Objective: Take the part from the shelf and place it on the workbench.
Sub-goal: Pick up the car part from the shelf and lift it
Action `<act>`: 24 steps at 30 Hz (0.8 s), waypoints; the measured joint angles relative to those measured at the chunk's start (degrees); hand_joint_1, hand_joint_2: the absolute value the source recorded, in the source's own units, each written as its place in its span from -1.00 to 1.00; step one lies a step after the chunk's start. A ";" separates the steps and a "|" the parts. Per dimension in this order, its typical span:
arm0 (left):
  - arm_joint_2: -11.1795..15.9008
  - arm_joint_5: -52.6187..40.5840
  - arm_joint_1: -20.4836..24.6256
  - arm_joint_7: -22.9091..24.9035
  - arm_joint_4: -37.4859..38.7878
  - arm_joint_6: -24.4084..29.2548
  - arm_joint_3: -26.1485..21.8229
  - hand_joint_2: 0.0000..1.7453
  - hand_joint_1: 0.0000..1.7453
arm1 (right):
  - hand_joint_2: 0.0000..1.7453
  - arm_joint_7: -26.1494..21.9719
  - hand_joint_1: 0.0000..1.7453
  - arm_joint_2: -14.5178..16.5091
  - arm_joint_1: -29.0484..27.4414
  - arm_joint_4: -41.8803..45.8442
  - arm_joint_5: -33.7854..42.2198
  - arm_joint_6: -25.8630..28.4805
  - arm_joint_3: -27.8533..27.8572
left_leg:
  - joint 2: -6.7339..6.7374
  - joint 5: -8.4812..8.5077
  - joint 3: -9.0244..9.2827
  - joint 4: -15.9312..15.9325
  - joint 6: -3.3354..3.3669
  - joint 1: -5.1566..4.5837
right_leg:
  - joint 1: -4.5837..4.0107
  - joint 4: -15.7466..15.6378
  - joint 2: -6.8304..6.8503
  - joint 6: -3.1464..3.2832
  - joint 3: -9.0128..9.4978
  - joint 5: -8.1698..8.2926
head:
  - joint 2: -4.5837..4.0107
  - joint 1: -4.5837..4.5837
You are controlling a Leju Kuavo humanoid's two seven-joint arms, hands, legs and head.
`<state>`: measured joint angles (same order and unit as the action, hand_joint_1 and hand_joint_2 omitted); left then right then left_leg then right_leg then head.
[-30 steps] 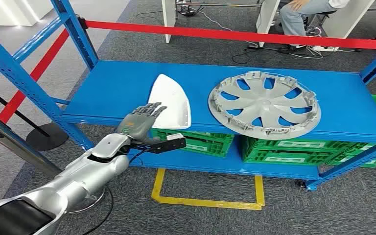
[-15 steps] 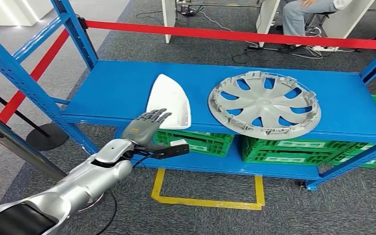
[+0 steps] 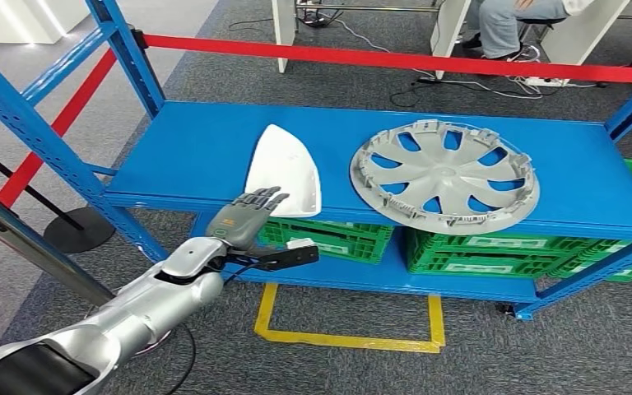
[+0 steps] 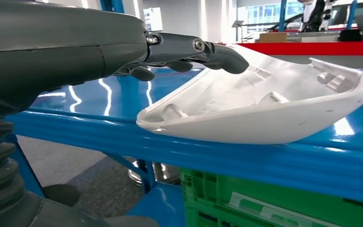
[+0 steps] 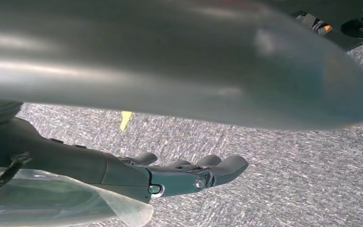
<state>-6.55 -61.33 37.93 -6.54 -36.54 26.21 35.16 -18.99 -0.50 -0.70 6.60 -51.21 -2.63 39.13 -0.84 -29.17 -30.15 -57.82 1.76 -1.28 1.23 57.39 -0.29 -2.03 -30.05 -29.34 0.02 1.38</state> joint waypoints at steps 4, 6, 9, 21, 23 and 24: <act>0.24 0.00 0.00 0.16 0.22 0.00 0.10 1.00 -1.00 | -1.00 0.00 -1.00 0.00 -0.01 0.00 0.07 -0.02 0.01 | 0.00 0.00 0.00 0.00 0.00 0.00 | 0.00 0.00 0.00 0.00 0.00 0.00 | 0.01 0.01; 0.34 0.00 0.00 0.25 0.32 0.00 0.14 1.00 -1.00 | -1.00 0.00 -1.00 0.00 -0.01 0.00 0.12 -0.03 0.01 | 0.00 0.00 0.00 0.00 0.00 0.00 | 0.00 0.00 0.00 0.00 0.00 0.00 | 0.01 0.00; 0.51 0.00 0.00 0.31 0.44 0.00 0.24 1.00 -1.00 | -1.00 0.00 -1.00 0.00 -0.02 0.00 0.16 -0.03 0.01 | 0.00 0.00 0.00 0.00 0.00 0.00 | 0.00 0.00 0.00 0.00 0.00 0.00 | 0.00 0.00; 1.03 -0.01 -0.01 0.60 0.67 -0.31 0.73 1.00 1.00 | -1.00 -0.01 -1.00 -0.02 -0.05 0.00 0.31 -0.03 0.01 | 0.00 0.00 0.00 0.00 0.01 0.00 | 0.00 0.00 0.00 -0.01 0.00 0.00 | 0.00 0.00; 1.09 -0.01 -0.01 0.63 0.67 -0.61 0.79 1.00 1.00 | -1.00 -0.02 -1.00 -0.03 -0.06 0.00 0.37 -0.03 0.01 | 0.00 0.00 0.00 0.00 0.01 0.00 | 0.00 0.00 0.00 -0.01 0.00 0.00 | 0.00 0.00; 1.13 -0.02 -0.01 0.64 0.67 -0.74 0.83 1.00 1.00 | -1.00 -0.05 -1.00 -0.05 -0.07 0.00 0.40 -0.03 0.01 | 0.00 0.00 0.00 -0.01 0.01 0.00 | 0.00 0.00 0.00 -0.01 0.00 0.00 | 0.00 0.00</act>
<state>-5.42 -61.35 37.92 -5.89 -35.87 25.46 35.98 -19.04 -0.55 -0.77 6.60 -50.81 -2.67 39.15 -0.84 -29.16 -30.15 -57.83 1.77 -1.28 1.23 57.39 -0.29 -2.04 -30.05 -29.34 0.02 1.38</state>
